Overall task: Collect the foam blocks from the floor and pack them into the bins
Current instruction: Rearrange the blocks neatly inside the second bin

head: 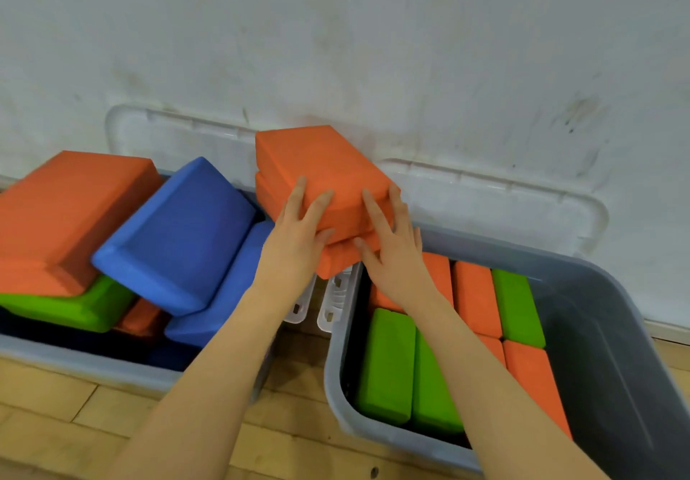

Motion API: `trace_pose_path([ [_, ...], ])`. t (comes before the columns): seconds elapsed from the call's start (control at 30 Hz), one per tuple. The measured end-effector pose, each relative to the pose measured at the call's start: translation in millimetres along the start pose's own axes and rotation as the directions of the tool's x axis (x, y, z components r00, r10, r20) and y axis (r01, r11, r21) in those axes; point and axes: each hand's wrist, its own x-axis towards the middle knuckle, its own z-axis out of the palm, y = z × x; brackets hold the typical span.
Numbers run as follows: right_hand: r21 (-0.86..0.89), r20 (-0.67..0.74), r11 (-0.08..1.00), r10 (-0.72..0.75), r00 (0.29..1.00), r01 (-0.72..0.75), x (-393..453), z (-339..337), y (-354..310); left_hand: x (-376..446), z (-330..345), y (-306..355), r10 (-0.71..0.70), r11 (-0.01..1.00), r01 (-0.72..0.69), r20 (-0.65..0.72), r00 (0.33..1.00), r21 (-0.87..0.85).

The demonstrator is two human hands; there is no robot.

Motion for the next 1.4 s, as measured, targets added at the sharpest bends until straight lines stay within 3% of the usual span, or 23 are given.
trace_pose_path([
  [0.13,0.118,-0.131,0.983,-0.123,0.984,0.138,-0.7,-15.0,-20.8,-13.1,-32.3,6.5,0.051,0.999,-0.051,-0.080,0.996,0.002],
  [0.27,0.194,-0.158,0.969,-0.125,0.979,0.155,3.7,-33.5,-45.5,-19.6,-62.4,10.8,0.087,0.996,-0.088,-0.132,0.987,-0.004],
  [0.43,0.184,-0.205,0.957,-0.184,0.961,0.222,10.2,-48.1,-58.9,-18.2,-82.8,12.2,0.113,0.993,-0.115,-0.093,0.989,-0.011],
  [0.53,0.158,-0.262,0.961,-0.180,0.948,0.226,11.5,-53.4,-61.9,-14.8,-87.0,9.0,0.213,0.972,-0.207,-0.046,0.976,0.113],
  [0.67,0.211,-0.283,0.942,-0.197,0.939,0.261,18.4,-48.3,-61.3,-11.9,-85.7,2.4,0.227,0.899,-0.143,-0.162,0.960,0.414],
  [0.8,0.436,-0.185,0.895,-0.014,0.983,0.095,24.0,-33.5,-49.6,-23.3,-71.8,-10.1,0.194,0.945,-0.115,-0.241,0.951,0.307],
  [0.87,0.461,-0.096,0.887,0.059,0.994,-0.008,21.1,-19.4,-33.4,-26.3,-66.1,-10.8,0.162,0.956,-0.081,-0.278,0.947,0.281],
  [1.03,0.029,0.084,0.999,-0.032,0.996,0.030,9.3,27.1,3.6,-12.5,-47.6,-18.2,0.151,0.948,-0.060,-0.278,0.949,0.311],
  [1.13,-0.086,0.195,0.995,-0.030,0.980,0.048,6.6,49.8,12.5,-9.1,-33.0,-22.7,0.157,0.936,-0.057,-0.268,0.951,0.348],
  [1.4,-0.227,0.091,0.967,-0.097,0.991,0.115,8.3,61.1,12.8,-5.0,-25.3,-22.0,0.119,0.953,-0.029,-0.285,0.951,0.303],
])
